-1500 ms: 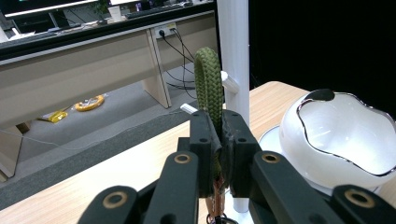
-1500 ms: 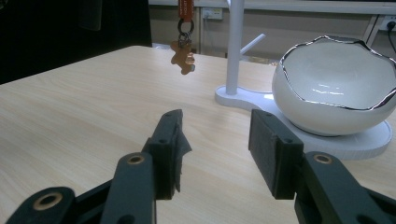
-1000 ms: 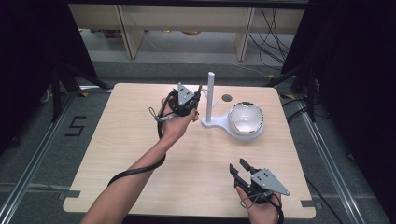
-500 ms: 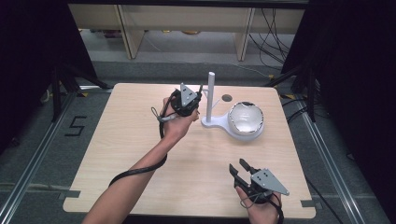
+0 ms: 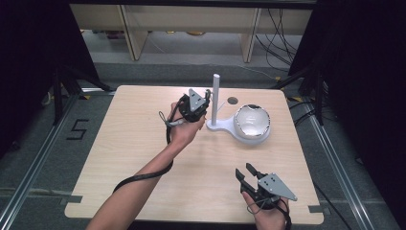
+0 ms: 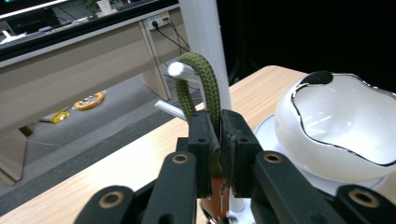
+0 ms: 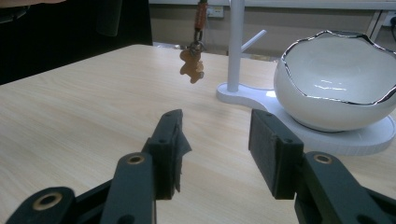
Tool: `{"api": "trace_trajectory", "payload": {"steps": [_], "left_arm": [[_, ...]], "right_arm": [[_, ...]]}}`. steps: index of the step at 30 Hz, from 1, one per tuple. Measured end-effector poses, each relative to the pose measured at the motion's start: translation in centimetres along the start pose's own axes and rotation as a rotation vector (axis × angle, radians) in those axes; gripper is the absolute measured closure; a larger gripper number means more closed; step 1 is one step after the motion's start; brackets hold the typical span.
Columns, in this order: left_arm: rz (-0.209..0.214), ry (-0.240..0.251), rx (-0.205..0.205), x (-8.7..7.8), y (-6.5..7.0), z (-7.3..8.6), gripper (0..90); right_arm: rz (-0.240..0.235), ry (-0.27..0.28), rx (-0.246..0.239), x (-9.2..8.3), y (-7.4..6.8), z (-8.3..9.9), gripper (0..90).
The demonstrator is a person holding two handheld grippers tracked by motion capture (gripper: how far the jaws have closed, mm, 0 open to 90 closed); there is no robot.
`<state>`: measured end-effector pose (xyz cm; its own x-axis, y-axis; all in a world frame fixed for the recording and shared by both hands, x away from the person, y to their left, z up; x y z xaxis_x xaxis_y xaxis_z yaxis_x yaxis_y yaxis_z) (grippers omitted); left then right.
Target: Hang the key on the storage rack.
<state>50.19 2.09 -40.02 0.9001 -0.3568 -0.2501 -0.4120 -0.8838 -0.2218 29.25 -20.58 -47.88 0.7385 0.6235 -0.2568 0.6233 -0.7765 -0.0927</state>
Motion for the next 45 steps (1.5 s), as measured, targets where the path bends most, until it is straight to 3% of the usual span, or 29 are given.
{"api": "trace_trajectory", "payload": {"steps": [8, 11, 18, 23, 26, 27, 29, 31, 32, 33, 35, 36, 37, 45], "left_arm": [[0.063, -0.022, -0.031, -1.7, -0.5, 1.1, 65.6], [0.1, -0.057, -0.07, -3.8, -1.3, 2.7, 57.0], [0.122, -0.064, -0.056, -8.2, -3.9, 6.3, 44.7], [0.091, -0.103, -0.076, -11.4, -5.3, 10.0, 41.1], [0.057, -0.104, -0.088, -12.9, -6.2, 12.2, 39.8], [0.057, -0.104, -0.088, -12.9, -6.2, 12.2, 39.5], [0.03, -0.101, -0.104, -14.4, -6.8, 14.2, 39.2], [0.022, -0.097, -0.12, -14.9, -6.9, 14.9, 39.1], [0.008, -0.092, -0.132, -15.6, -7.1, 16.1, 39.1], [0.008, -0.092, -0.132, -15.6, -7.1, 16.1, 39.0], [-0.022, -0.081, -0.144, -16.6, -7.3, 17.7, 38.9], [-0.035, -0.082, -0.154, -16.8, -7.4, 18.1, 38.8], [-0.037, -0.082, -0.16, -17.0, -7.4, 18.4, 38.6], [-0.068, -0.057, -0.167, -17.1, -7.5, 19.5, 38.3]], "right_arm": [[0.006, 0.023, 0.011, -0.1, 0.2, 0.0, 55.5], [0.021, 0.007, -0.005, -0.5, 0.5, 0.0, 55.3], [0.038, 0.012, 0.014, -0.6, 1.2, 0.2, 54.4], [0.051, 0.001, 0.019, -0.7, 1.5, 0.4, 54.2], [0.067, -0.005, 0.019, -0.7, 1.7, 0.5, 54.1], [0.067, -0.005, 0.019, -0.7, 1.7, 0.5, 54.1], [0.064, -0.004, 0.008, -0.4, 1.9, 0.8, 54.0], [0.061, -0.006, 0.017, -0.4, 1.9, 0.8, 53.9], [0.059, -0.016, 0.024, -0.4, 2.0, 1.0, 53.8], [0.078, -0.034, 0.048, -0.6, 1.8, 1.1, 53.8], [0.067, -0.033, 0.021, -0.4, 2.1, 1.2, 53.7], [0.069, -0.026, 0.029, -0.4, 2.0, 1.3, 53.7], [0.075, -0.028, -0.003, -0.4, 2.2, 1.3, 53.6], [0.061, -0.038, 0.023, -0.3, 2.0, 1.6, 53.5]]}}
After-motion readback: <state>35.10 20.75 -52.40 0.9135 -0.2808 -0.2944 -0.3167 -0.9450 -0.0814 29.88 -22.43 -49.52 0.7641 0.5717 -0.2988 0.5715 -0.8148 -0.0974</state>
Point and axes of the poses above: each handheld gripper's, and its own axes: x roughly forward along the jaws, z roughly out of its underside, y roughly to its right, the point moved 1 cm from there along x, roughly forward along the jaws, and after that the axes turned 11 degrees about -z, right-handed, at the moved point
